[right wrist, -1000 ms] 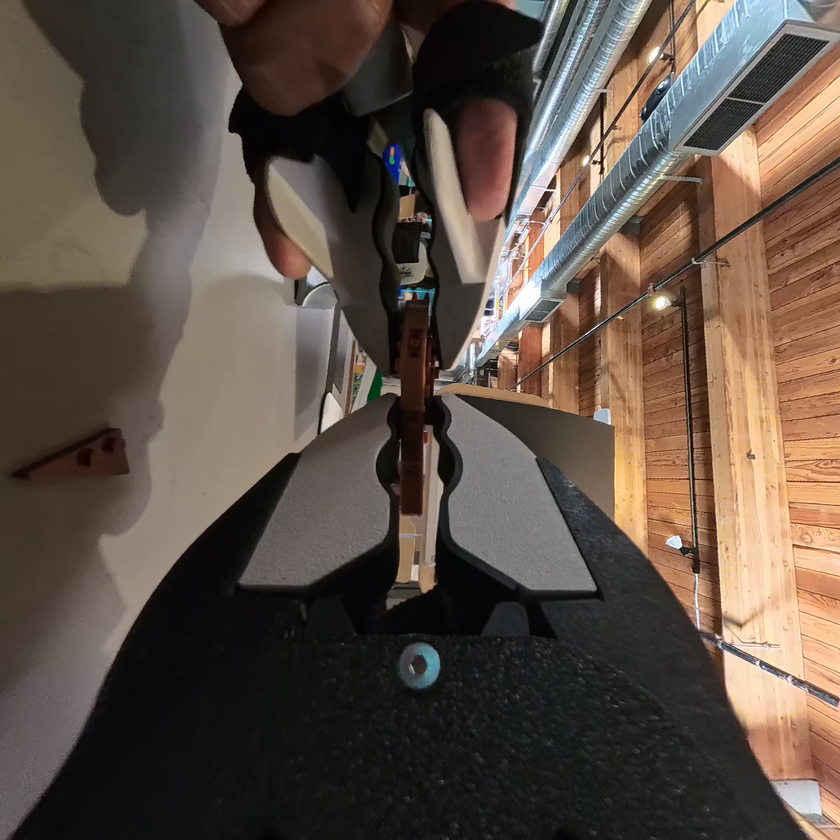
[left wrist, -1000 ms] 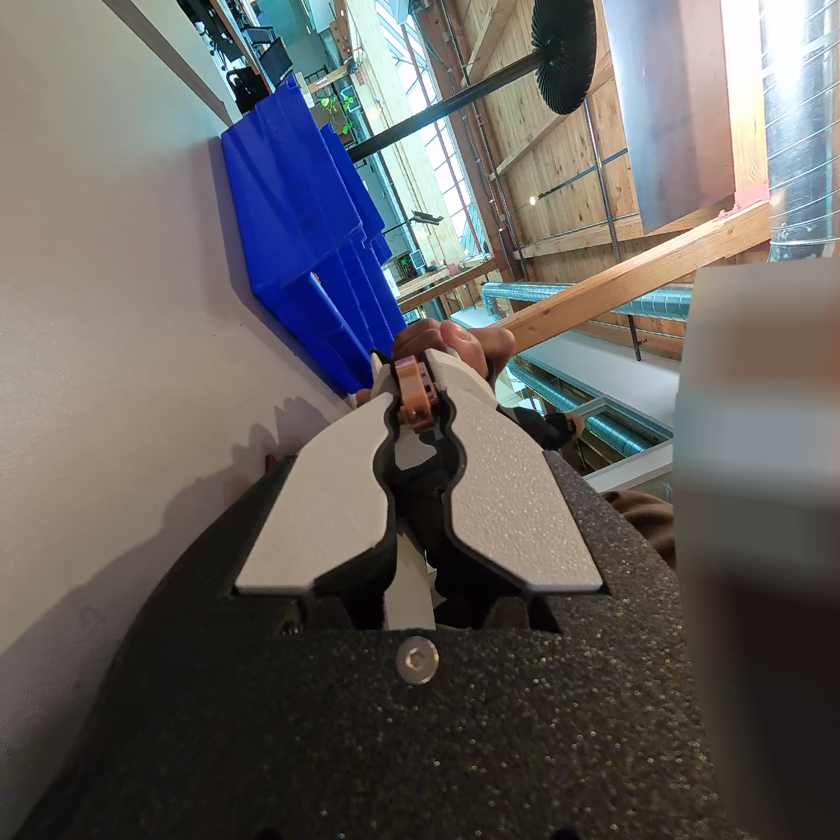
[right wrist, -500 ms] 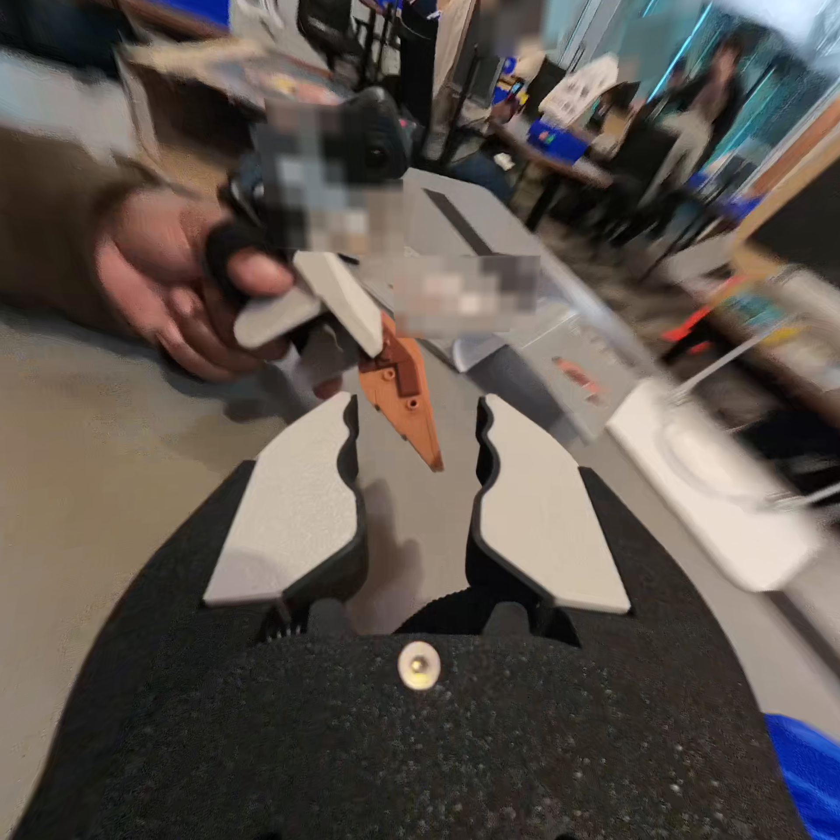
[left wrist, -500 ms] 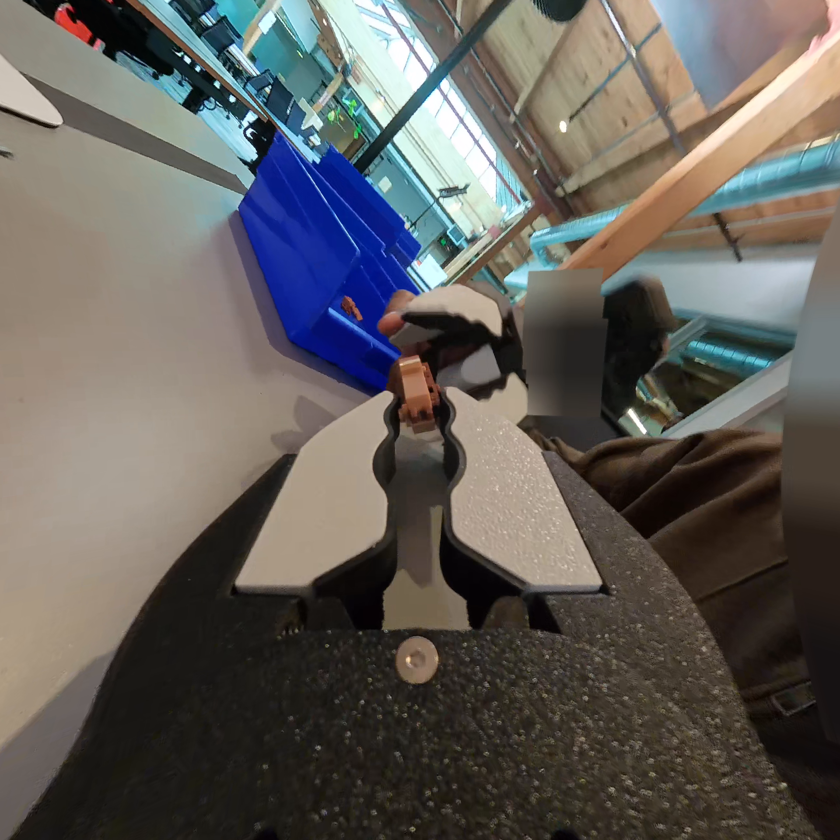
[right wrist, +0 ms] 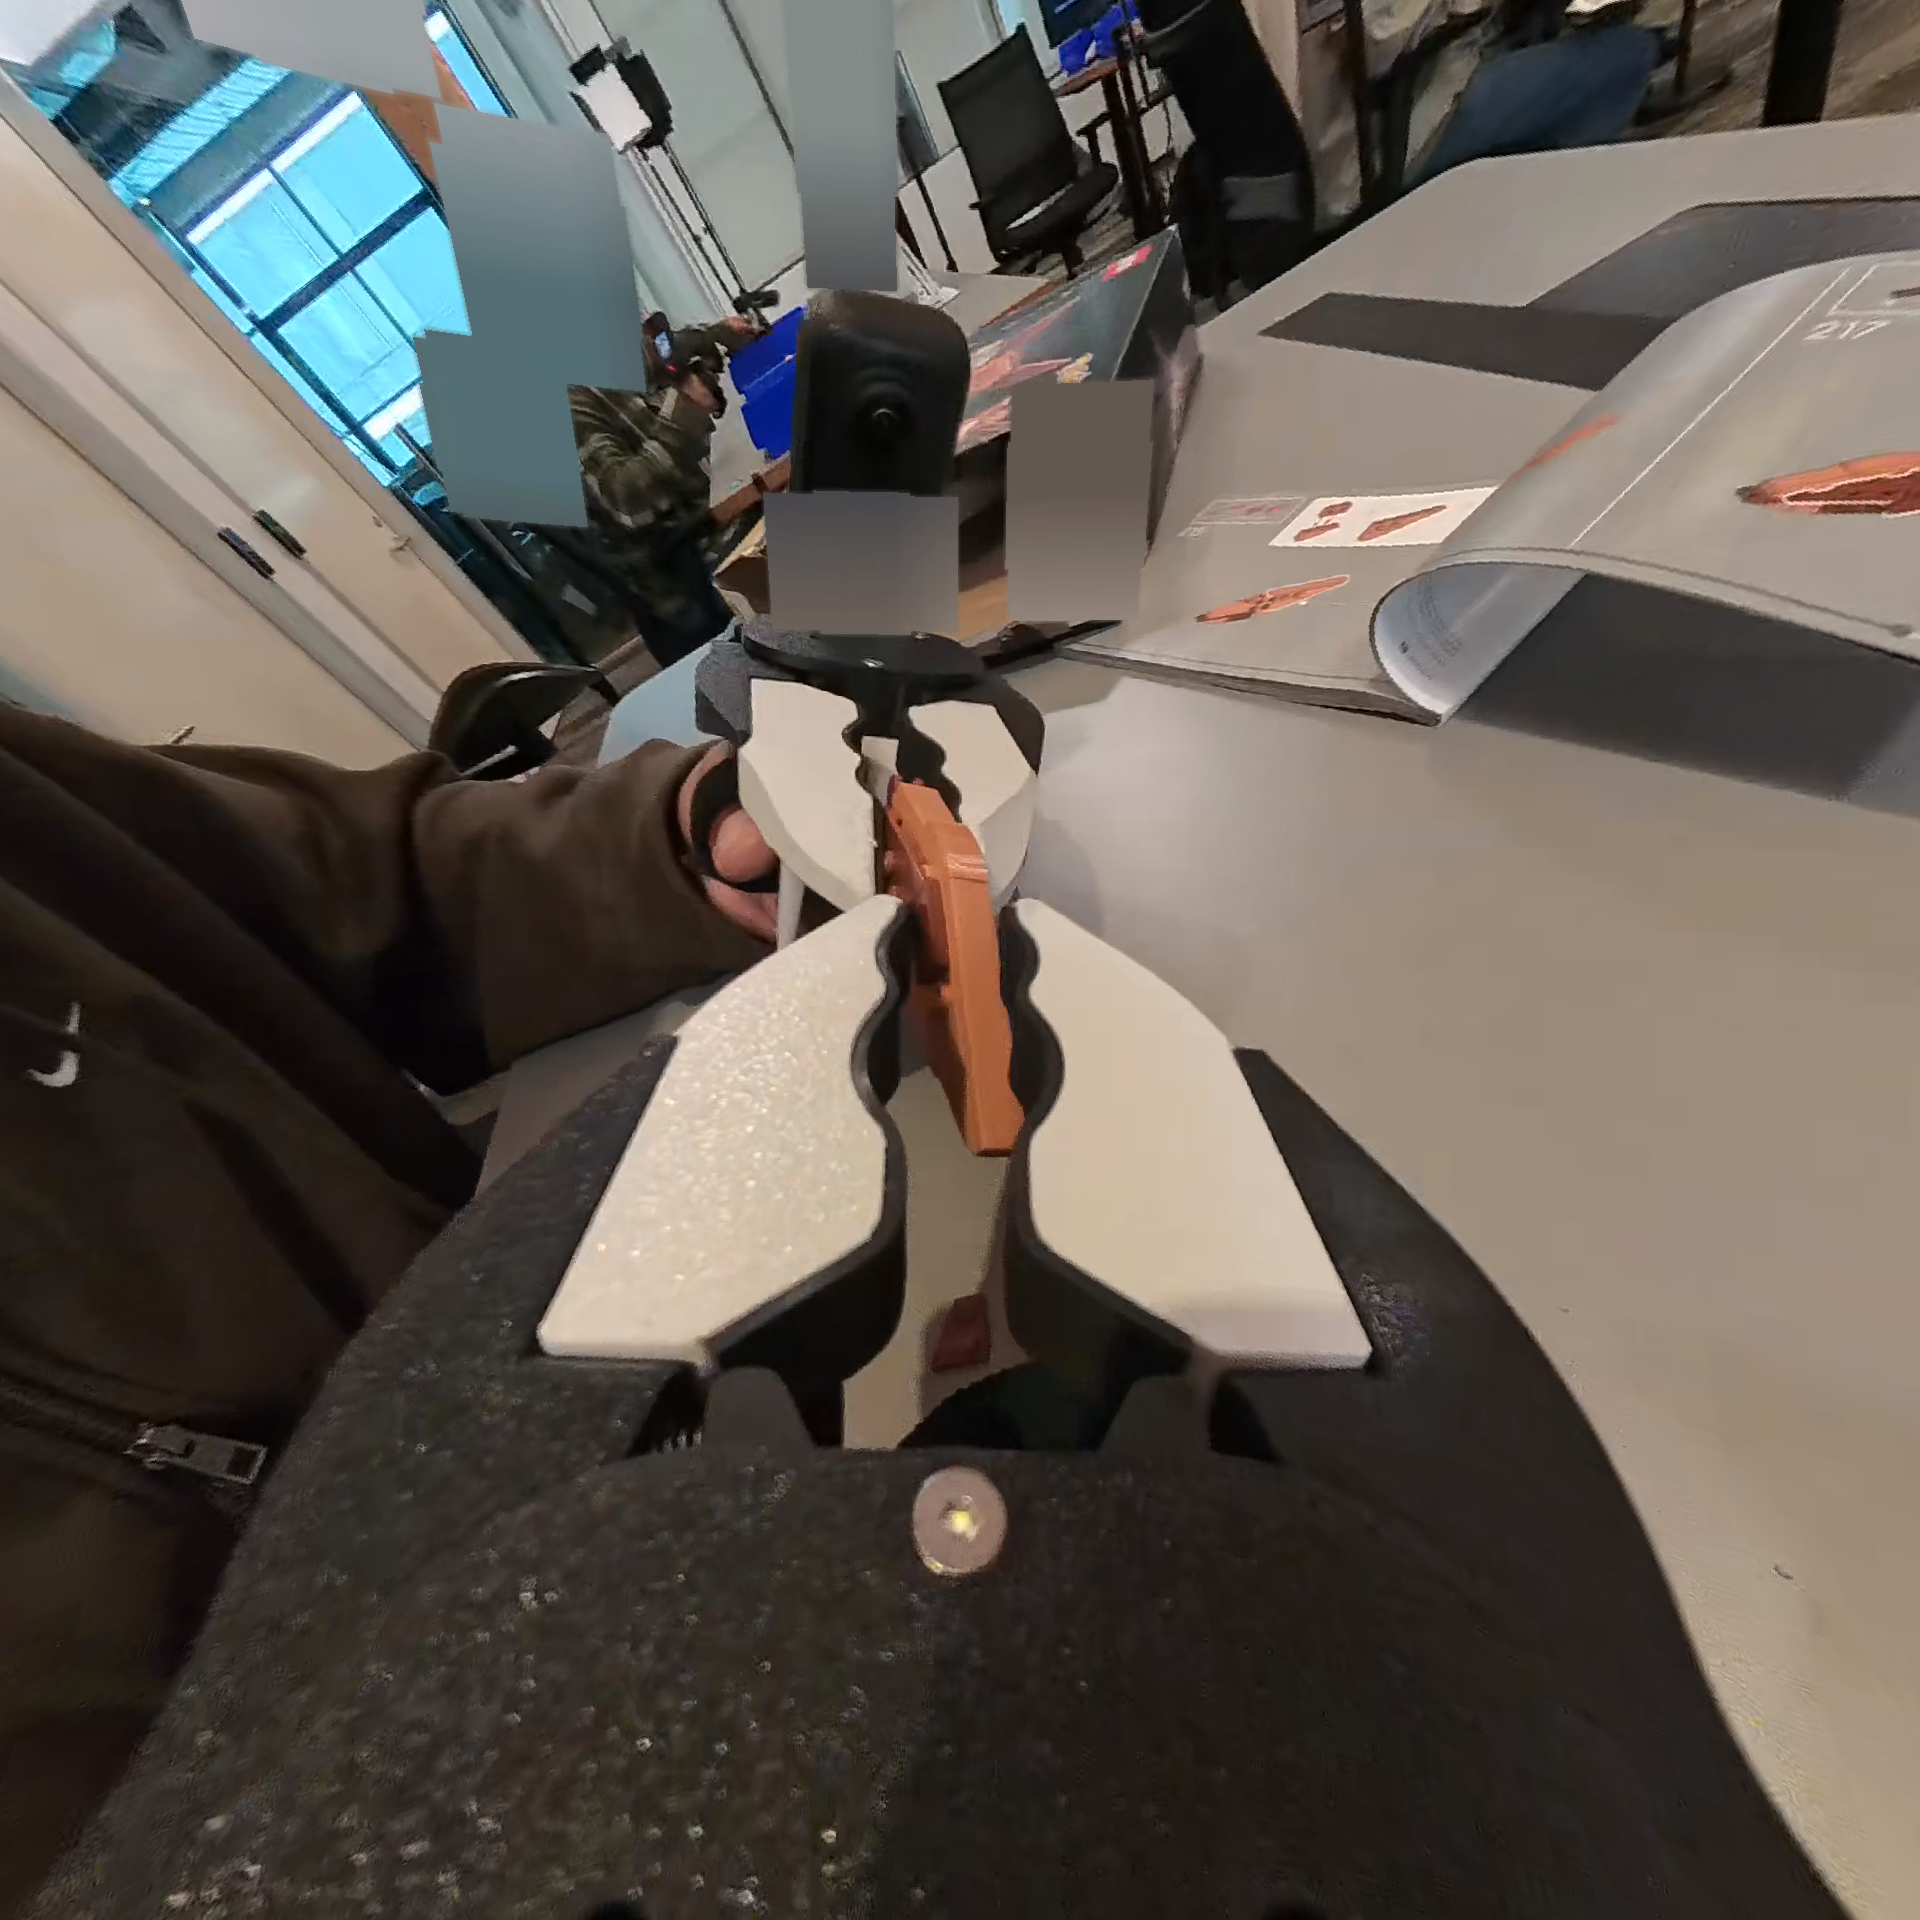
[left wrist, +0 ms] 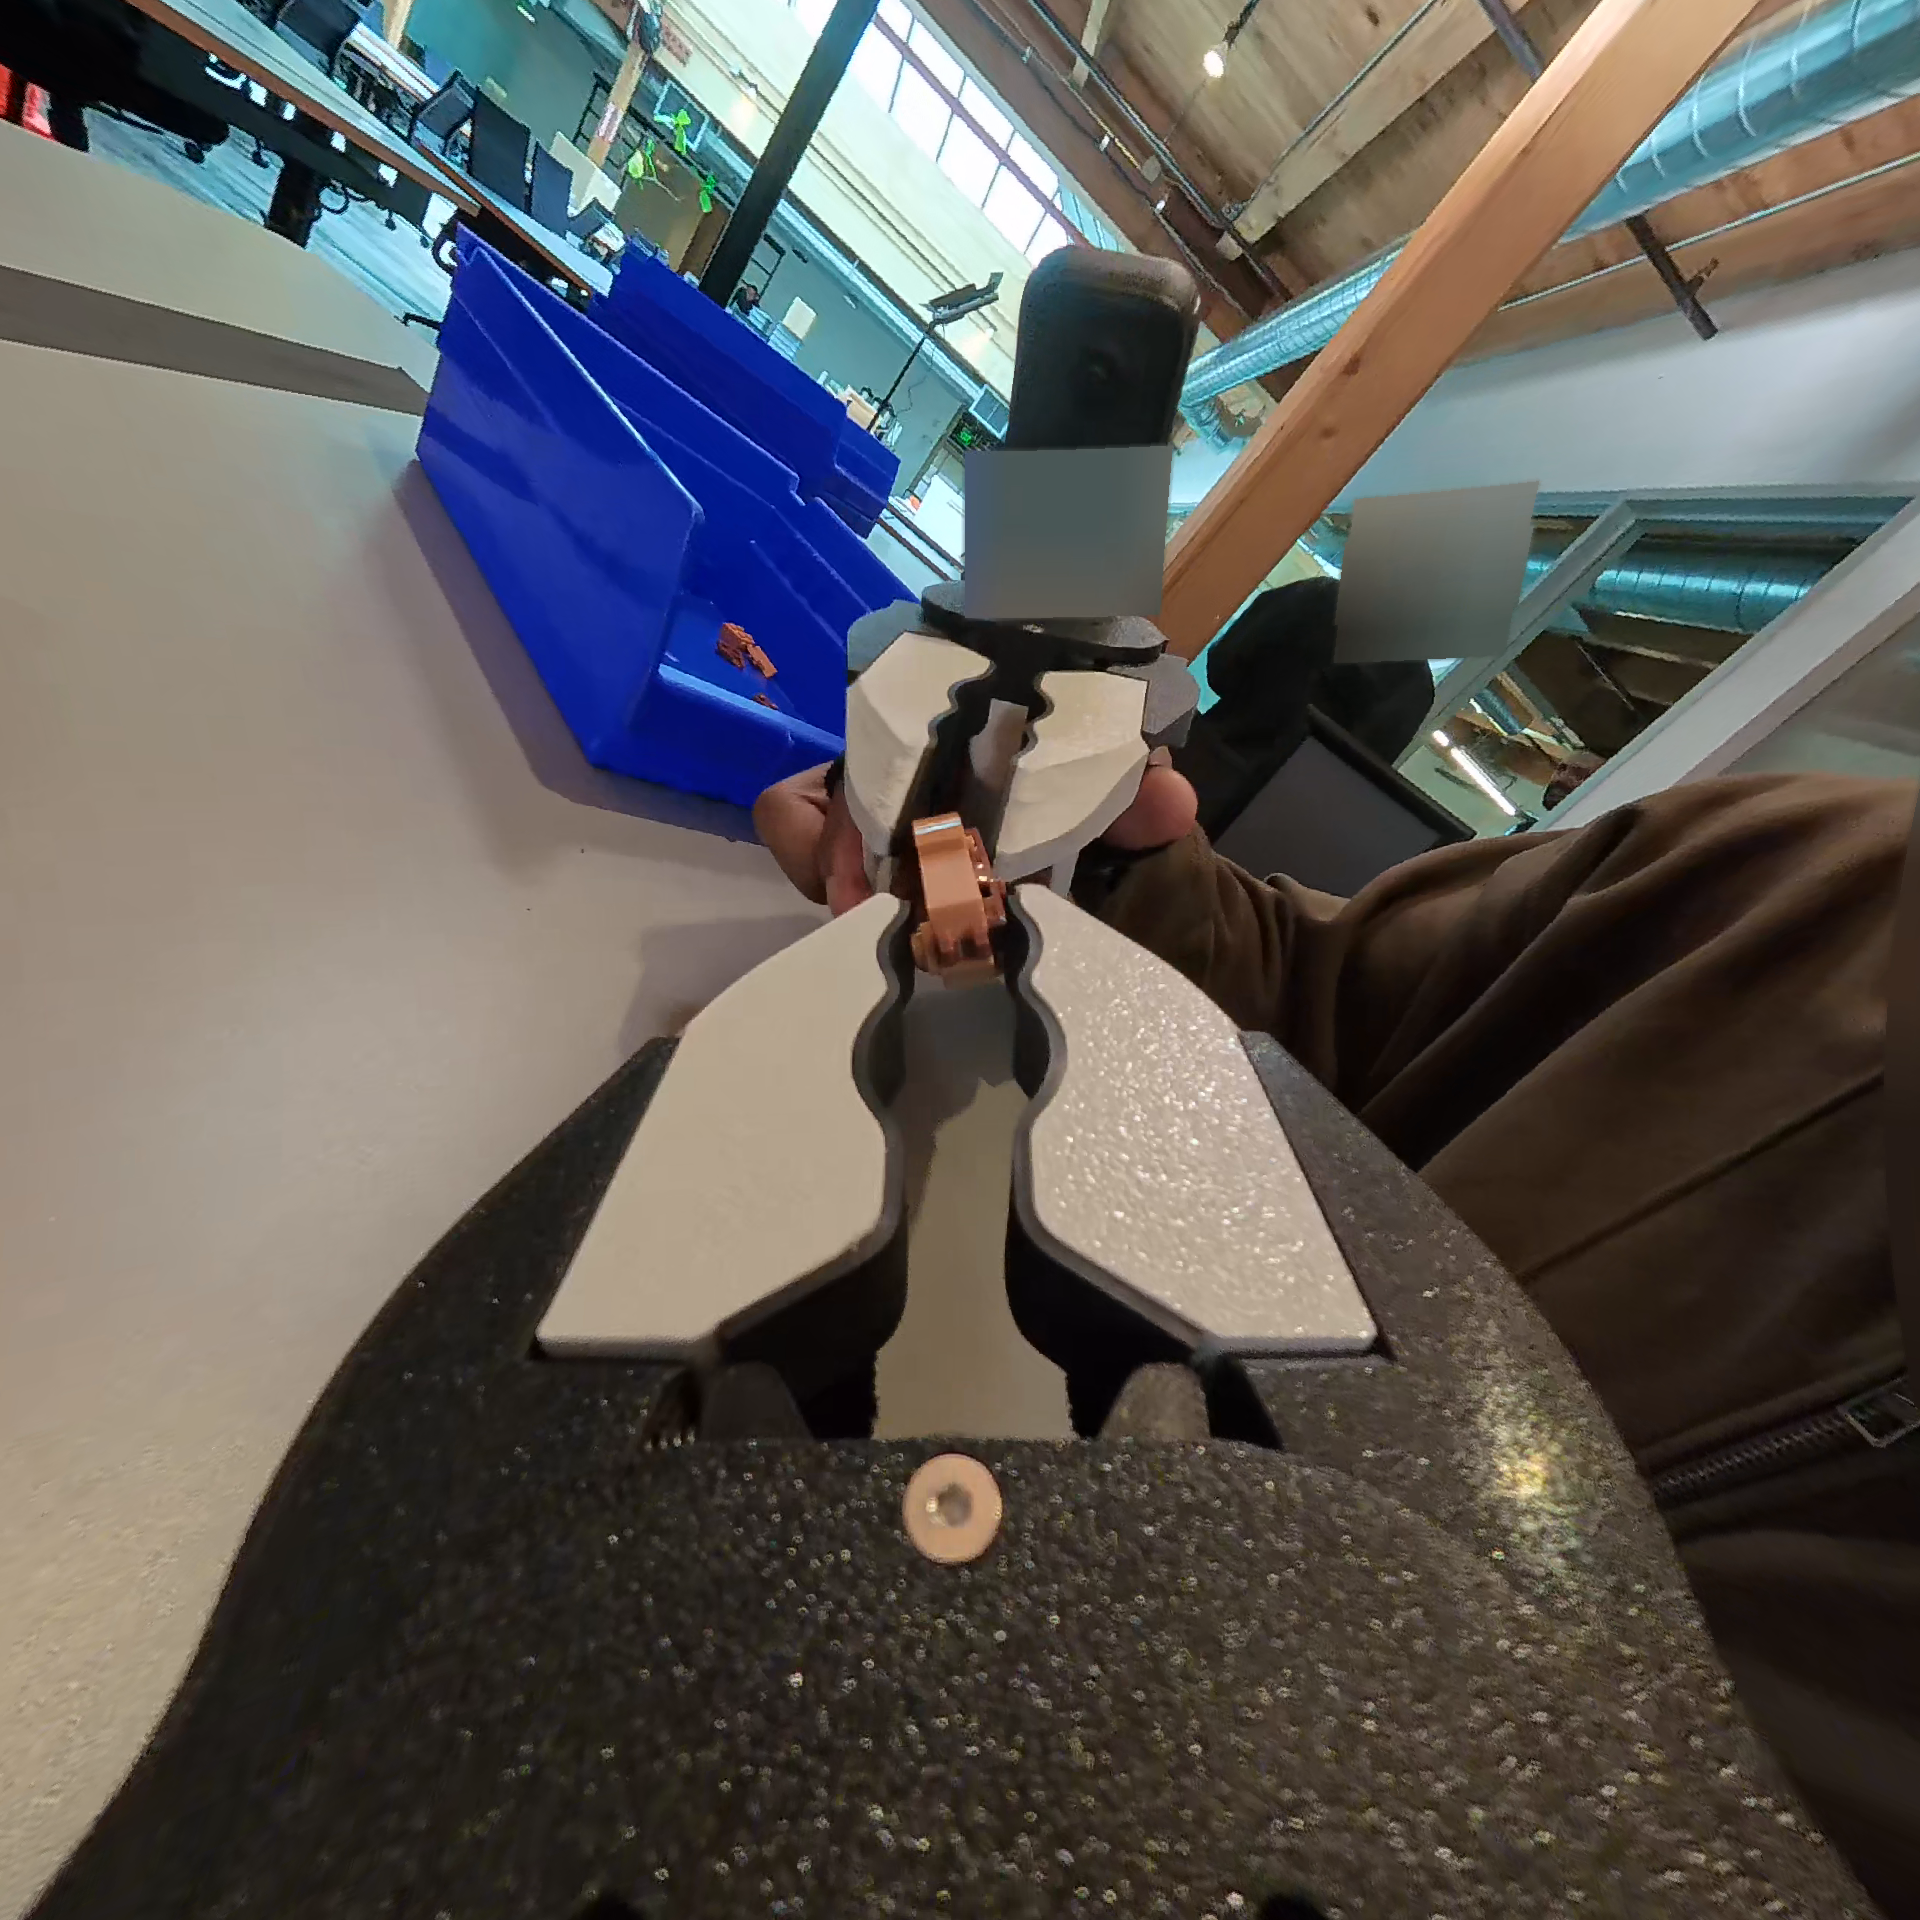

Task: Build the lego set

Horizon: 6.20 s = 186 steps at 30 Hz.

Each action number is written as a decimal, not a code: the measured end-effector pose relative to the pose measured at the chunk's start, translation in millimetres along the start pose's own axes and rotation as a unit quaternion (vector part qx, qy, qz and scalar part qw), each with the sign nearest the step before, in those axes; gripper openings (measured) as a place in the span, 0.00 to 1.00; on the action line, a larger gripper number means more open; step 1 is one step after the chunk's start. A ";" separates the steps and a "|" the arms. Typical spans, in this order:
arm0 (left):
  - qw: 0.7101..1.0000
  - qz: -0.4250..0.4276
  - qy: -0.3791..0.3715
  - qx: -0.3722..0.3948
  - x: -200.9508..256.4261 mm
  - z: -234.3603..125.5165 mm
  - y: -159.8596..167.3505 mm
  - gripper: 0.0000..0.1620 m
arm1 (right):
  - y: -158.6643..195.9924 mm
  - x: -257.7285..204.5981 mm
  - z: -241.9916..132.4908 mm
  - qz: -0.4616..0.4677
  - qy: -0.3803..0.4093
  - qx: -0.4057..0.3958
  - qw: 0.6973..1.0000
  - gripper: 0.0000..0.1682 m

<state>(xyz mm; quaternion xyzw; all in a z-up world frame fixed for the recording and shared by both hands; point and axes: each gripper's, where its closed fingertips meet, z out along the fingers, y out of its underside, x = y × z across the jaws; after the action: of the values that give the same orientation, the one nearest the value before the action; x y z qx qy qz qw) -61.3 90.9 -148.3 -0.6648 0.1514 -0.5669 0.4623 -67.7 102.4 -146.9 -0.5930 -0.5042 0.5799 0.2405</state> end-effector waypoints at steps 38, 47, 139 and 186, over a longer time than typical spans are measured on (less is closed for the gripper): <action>0.988 -0.068 -0.065 0.126 -31.5 -31.3 -35.8 0.10 | 82.0 49.0 -21.5 -0.218 0.140 -0.218 0.941 0.24; 0.988 -0.066 -0.066 0.122 -31.5 -30.6 -34.9 0.10 | 92.1 39.5 -21.2 -0.242 0.117 -0.247 0.931 0.22; 0.960 -0.234 -0.057 0.143 -39.6 -20.9 -18.6 0.10 | -6.5 7.0 10.3 -0.333 0.179 -0.206 0.903 0.07; 0.962 -0.197 -0.108 0.153 -52.5 -35.4 -25.7 0.10 | 110.2 11.0 8.0 -0.219 0.132 -0.348 0.902 0.17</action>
<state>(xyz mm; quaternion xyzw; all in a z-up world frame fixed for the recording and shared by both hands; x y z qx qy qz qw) -117.5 126.9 -162.8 -0.6603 -0.1222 -0.5880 0.4510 -41.9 68.2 -249.3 -0.5849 -0.7544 0.2169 0.2045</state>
